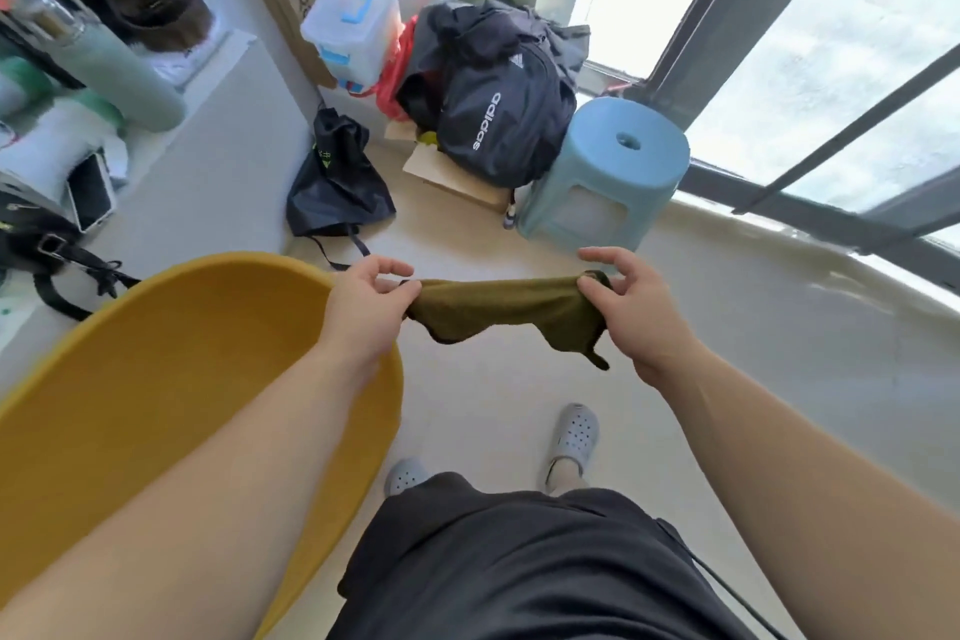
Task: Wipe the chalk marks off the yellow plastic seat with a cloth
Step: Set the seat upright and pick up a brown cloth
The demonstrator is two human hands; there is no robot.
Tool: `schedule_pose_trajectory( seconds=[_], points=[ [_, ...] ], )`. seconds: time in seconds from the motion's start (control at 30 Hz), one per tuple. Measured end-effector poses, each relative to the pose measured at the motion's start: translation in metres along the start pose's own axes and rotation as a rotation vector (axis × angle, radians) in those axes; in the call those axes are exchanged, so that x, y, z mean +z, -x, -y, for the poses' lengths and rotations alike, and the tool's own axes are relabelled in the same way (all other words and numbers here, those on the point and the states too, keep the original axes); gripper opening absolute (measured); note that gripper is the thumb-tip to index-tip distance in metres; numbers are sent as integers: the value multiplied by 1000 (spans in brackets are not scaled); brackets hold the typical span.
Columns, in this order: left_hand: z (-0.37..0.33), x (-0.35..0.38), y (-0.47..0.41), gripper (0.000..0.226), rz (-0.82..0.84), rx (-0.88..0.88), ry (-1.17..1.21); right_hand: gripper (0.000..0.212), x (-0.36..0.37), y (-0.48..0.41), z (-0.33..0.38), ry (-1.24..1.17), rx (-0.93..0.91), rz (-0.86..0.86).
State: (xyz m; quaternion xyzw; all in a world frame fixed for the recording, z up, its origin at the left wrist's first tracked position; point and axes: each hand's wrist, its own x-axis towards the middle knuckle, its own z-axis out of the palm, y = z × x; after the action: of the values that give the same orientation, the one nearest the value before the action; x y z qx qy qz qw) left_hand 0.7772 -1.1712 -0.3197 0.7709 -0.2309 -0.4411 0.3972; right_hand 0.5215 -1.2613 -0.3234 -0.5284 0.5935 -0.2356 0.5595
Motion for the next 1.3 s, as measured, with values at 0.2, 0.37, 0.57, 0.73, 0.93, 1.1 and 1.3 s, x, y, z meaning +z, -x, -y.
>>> schedule_pose_trajectory(
  seconds=[0.2,0.37,0.57,0.73,0.93,1.1,1.3],
  points=[
    [-51,110,14,25,142,145,-298,27,-119,-47,-1,-64,16,31],
    [-100,179,17,13,79,382,-785,31,-203,-76,-2,259,-109,167],
    [-138,220,-9,7,203,250,-475,13,-263,-111,-30,521,-210,101],
    [-162,261,-33,22,277,-25,177,11,-294,-122,-24,-373,86,86],
    [-176,342,-71,13,163,-89,173,6,-265,-164,-1,-137,71,-341],
    [-201,383,-121,17,316,-78,246,22,-223,-219,34,-4,-74,-109],
    [-234,394,-229,13,382,-111,149,43,-221,-304,60,68,-12,-34]
  ],
)
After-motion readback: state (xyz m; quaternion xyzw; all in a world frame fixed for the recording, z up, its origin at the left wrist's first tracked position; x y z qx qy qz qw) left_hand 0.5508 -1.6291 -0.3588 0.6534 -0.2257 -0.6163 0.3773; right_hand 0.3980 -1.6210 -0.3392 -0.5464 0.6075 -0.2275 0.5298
